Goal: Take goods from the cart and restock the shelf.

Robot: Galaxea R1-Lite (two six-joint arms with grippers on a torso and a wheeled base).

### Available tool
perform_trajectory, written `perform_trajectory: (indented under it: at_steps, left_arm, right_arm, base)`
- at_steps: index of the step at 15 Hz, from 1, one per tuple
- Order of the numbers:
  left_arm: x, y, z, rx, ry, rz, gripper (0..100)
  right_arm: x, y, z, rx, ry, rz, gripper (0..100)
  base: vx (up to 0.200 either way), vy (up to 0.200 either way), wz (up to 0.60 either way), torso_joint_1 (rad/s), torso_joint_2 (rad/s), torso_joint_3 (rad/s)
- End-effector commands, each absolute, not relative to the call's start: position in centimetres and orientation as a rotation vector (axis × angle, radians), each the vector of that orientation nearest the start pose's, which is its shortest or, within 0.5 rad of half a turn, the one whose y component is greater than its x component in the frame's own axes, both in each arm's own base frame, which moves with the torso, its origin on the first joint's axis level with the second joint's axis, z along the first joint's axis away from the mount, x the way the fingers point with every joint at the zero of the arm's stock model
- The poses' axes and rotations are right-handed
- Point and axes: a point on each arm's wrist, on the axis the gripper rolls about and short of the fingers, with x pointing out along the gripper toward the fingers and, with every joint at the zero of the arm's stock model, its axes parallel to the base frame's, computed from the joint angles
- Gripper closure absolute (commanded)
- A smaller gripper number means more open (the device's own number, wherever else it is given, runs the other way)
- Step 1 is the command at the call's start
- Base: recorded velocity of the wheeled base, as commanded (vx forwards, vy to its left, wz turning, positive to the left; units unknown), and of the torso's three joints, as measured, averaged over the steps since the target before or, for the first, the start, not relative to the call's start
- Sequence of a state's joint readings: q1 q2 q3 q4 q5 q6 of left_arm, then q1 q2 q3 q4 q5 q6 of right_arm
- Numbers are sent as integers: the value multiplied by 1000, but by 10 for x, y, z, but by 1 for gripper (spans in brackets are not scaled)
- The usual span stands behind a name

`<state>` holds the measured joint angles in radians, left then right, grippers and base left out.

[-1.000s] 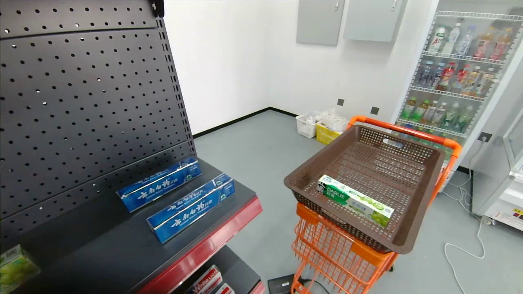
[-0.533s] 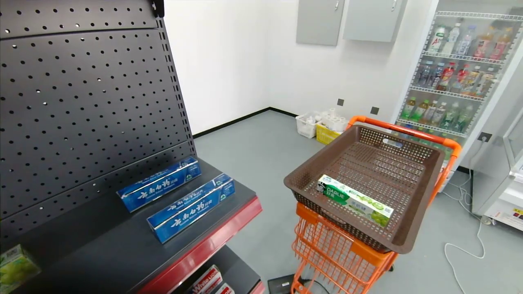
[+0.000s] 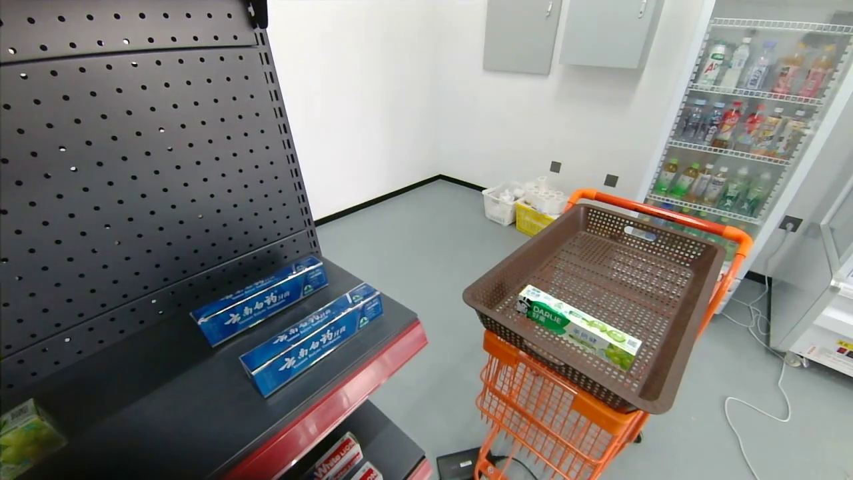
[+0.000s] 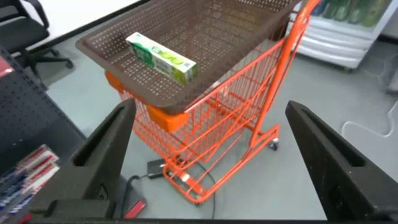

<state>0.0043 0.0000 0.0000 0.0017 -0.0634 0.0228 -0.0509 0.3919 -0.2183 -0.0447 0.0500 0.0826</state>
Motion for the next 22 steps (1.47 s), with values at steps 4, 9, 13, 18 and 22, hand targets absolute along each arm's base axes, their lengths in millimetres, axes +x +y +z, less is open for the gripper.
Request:
perform_trajectory:
  at_steps: [4, 9, 13, 18, 22]
  left_arm:
    - [-23, -2, 75, 23, 1, -58, 0]
    - [-23, -2, 75, 23, 1, -58, 0]
    - [-23, -2, 75, 21, 1, -58, 0]
    - [-23, -2, 75, 23, 1, -58, 0]
    - [-23, -2, 75, 23, 1, -58, 0]
  right_arm:
    - [111, -15, 207, 103, 272, -121, 0]
    - [173, -26, 223, -90, 309, -19, 0]
    - [230, -30, 224, -211, 370, 167, 0]
    - [294, -32, 192, -339, 441, 360, 0]
    - [347, -17, 181, -327, 439, 484, 0]
  base:
    - [0, 0, 0, 0, 0, 0]
    - [0, 0, 0, 0, 0, 0]
    - [0, 0, 0, 0, 0, 0]
    - [0, 0, 0, 0, 0, 0]
    - [0, 0, 0, 0, 0, 0]
